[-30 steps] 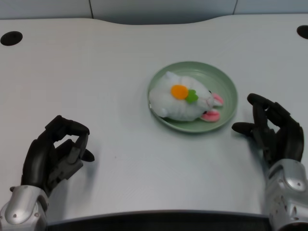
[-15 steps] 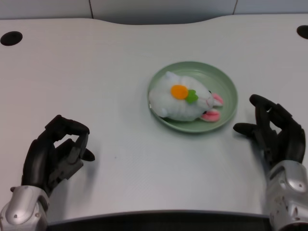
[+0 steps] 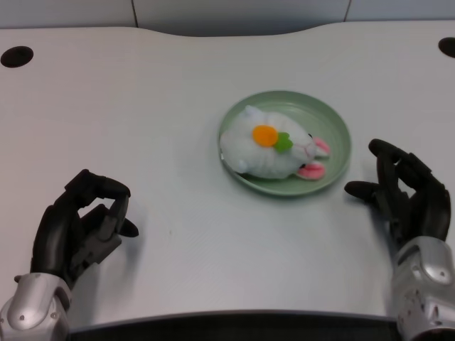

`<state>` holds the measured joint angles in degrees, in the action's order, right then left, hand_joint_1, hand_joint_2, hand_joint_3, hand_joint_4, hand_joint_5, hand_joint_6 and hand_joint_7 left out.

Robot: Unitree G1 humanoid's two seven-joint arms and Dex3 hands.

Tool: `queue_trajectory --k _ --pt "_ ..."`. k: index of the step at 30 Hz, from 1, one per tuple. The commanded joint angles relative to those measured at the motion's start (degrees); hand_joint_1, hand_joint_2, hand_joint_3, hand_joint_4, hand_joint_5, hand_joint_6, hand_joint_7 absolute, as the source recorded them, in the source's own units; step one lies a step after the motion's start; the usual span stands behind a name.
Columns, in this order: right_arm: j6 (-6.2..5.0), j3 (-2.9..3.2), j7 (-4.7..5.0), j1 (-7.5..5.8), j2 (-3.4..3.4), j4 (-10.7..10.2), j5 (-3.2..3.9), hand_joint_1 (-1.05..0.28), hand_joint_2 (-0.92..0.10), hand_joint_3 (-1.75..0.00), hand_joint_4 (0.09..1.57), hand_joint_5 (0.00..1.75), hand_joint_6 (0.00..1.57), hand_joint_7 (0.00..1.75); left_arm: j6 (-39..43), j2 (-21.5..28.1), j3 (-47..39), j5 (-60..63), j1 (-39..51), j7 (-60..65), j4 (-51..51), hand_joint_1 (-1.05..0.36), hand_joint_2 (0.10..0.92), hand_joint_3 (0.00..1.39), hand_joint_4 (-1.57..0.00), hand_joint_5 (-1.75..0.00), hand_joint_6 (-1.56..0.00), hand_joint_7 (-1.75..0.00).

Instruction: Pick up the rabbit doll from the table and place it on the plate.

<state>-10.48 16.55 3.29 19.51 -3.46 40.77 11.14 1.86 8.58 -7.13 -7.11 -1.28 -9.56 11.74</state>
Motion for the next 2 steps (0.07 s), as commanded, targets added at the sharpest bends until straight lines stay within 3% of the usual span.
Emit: queue_trajectory --k 1,2 --pt "-0.62 0.02 0.82 0.92 0.07 1.1 -0.33 -0.32 -0.92 -0.27 0.77 1.14 0.78 0.47 -0.2 0.1 -0.5 -0.2 -0.3 0.1 0.5 -0.45 0.921 0.55 -0.56 -1.75 -0.33 -1.75" --pt "-0.53 0.02 0.98 1.04 0.04 1.3 -0.36 -0.32 -0.92 -0.26 0.77 1.14 0.78 0.47 -0.3 0.1 -0.5 -0.1 -0.4 0.2 0.4 -0.45 0.921 0.55 -0.56 -1.75 -0.33 -1.75"
